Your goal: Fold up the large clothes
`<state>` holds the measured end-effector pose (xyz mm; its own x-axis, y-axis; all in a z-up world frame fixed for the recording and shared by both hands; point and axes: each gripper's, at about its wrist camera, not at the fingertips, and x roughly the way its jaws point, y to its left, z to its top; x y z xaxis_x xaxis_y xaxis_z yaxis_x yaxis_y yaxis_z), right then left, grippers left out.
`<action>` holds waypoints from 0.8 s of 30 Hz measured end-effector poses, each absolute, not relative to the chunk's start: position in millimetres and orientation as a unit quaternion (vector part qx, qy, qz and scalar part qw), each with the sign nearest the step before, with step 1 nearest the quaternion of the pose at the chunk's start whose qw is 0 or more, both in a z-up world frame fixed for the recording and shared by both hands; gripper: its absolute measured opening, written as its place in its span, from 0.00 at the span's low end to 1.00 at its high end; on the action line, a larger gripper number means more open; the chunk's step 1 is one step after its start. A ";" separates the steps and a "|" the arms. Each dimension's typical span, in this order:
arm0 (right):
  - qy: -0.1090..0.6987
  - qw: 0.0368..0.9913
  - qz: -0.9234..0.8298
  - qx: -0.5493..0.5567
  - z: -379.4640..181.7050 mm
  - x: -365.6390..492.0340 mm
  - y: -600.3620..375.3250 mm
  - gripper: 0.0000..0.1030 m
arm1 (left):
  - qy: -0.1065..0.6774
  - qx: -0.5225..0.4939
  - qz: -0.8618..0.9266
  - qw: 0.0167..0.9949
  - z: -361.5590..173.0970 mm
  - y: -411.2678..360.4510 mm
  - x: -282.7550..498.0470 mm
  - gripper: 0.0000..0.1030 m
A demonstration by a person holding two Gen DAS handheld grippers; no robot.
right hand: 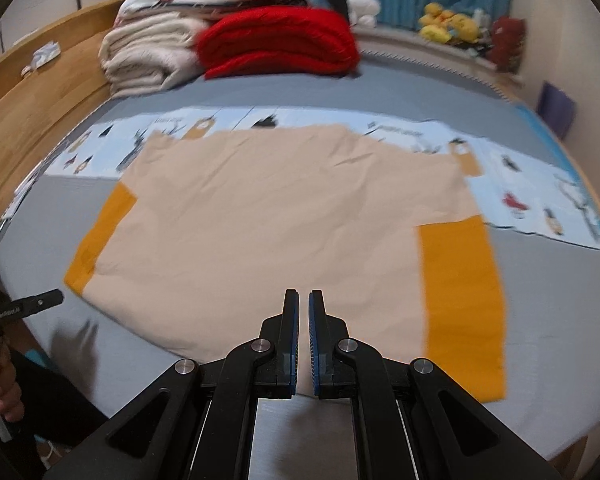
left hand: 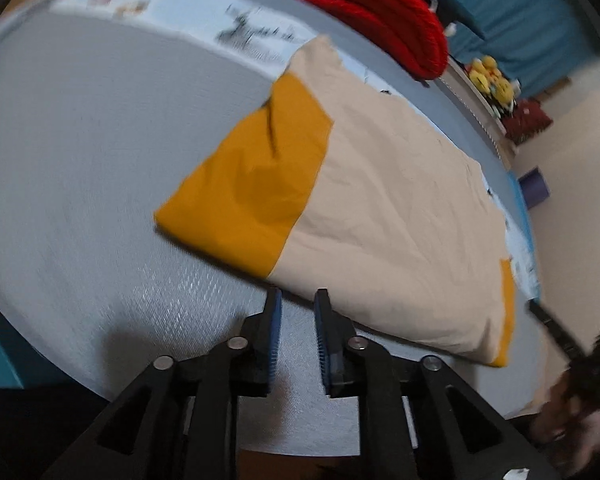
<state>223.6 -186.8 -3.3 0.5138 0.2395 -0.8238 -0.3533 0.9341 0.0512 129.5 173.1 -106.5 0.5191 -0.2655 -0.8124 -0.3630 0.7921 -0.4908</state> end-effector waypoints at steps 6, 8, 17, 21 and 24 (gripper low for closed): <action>0.531 0.826 0.156 -0.108 -56.1 247.4 -152.9 0.06 | 0.488 -0.421 0.035 0.764 -137.7 194.2 128.8 0.41; 0.559 0.808 0.122 -0.144 -79.2 253.4 -150.1 0.06 | 0.486 -0.445 0.036 0.752 -146.1 197.5 130.8 0.42; 0.579 0.797 0.098 -0.143 -98.2 258.8 -158.6 0.06 | 0.445 -0.512 0.038 0.734 -168.7 203.5 147.2 0.43; 0.578 0.797 0.096 -0.149 -97.2 257.8 -158.3 0.06 | 0.416 -0.534 0.035 0.735 -174.1 205.5 157.1 0.45; 0.576 0.797 0.096 -0.155 -98.3 256.8 -157.5 0.06 | 0.396 -0.546 0.035 0.737 -178.0 206.7 164.7 0.45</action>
<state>256.8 -157.5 -98.3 0.3187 -0.0252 -0.9475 -0.3317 0.9335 -0.1364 164.7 206.7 -178.0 0.6834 -0.3813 -0.6226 -0.4849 0.4004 -0.7775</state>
